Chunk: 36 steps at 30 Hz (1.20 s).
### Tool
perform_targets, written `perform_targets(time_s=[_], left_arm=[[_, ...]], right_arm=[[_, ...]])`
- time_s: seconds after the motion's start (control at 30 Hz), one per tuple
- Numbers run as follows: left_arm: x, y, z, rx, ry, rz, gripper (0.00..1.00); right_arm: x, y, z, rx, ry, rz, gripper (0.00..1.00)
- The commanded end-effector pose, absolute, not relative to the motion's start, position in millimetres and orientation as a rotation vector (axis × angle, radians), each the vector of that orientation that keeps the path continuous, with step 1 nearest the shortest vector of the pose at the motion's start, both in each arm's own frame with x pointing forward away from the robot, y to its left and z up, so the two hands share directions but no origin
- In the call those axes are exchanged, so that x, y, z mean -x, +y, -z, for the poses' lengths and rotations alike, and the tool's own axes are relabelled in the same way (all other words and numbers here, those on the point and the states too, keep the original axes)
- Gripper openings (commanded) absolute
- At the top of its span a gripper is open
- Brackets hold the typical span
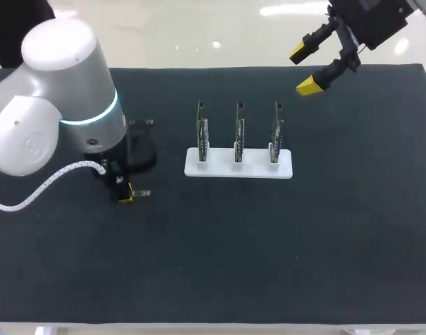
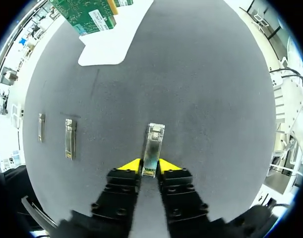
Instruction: Pick up the optical module with the left hand, and insert it into the network port with the right hand.
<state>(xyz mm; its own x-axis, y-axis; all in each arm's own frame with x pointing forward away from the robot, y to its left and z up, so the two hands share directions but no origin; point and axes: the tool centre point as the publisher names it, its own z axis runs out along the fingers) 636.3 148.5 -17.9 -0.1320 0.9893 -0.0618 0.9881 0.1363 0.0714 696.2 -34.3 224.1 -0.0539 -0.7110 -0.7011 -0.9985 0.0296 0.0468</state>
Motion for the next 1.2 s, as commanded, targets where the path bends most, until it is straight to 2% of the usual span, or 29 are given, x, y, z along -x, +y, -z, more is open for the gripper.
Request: perform_targets(time_s=[0.03,0.33,0.77,1.2], left_arm=[[-638,156,14,-2.008,2.276,0.020,0.00],[-652,181,-34,-1.934,2.245,0.208,0.00],[-679,201,-111,-1.764,1.884,0.597,0.00],[-690,202,-148,-1.477,1.482,0.865,0.00]], right_arm=[[-697,-34,-224,1.732,1.815,-0.761,1.00],[-697,-34,-224,1.732,1.815,-0.761,1.00],[-697,-34,-224,1.732,1.815,-0.761,1.00],[-697,-34,-224,1.732,1.815,-0.761,1.00]])
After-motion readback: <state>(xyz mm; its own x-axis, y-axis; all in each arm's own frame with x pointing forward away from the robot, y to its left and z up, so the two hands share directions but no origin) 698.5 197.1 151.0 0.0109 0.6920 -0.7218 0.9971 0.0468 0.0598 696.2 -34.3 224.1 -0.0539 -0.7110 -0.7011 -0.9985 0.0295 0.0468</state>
